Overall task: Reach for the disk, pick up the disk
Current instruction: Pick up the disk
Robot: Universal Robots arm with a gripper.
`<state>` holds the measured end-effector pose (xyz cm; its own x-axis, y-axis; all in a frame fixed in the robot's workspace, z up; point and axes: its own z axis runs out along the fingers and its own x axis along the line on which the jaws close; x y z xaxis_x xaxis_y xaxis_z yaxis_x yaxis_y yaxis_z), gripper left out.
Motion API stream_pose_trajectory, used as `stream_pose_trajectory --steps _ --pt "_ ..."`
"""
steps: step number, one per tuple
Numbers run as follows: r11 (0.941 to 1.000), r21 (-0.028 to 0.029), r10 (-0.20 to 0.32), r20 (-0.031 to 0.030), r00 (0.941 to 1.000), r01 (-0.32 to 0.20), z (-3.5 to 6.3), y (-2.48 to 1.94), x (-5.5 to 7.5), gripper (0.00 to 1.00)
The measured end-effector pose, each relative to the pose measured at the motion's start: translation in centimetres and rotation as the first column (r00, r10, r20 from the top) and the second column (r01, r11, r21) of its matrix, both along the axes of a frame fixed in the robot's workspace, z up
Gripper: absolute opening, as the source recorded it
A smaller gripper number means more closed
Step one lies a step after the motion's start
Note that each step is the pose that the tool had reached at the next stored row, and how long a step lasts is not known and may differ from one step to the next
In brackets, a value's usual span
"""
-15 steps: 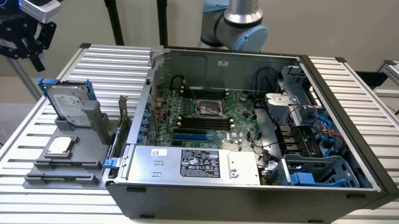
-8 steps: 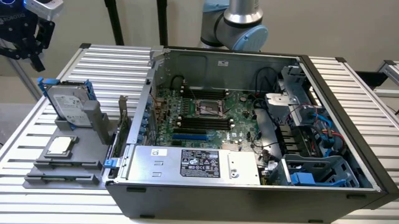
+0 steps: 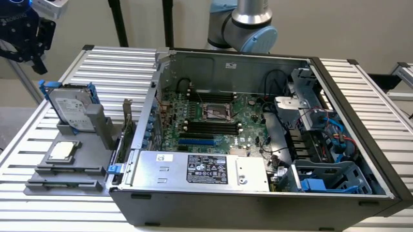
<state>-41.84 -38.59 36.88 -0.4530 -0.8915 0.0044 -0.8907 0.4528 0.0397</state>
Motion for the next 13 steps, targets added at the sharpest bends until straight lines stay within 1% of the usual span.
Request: stream_pose_trajectory --steps 9,11,13 --pt "0.9984 0.0002 0.056 0.0000 0.9984 -0.056 0.00 0.00 0.96 0.11" --pt "0.9973 0.0003 0.073 0.0001 0.9973 -0.073 -0.03 0.01 1.00 0.11" --pt "0.9946 0.0002 0.103 -0.0001 0.9946 -0.103 -0.07 0.07 1.01 0.11"
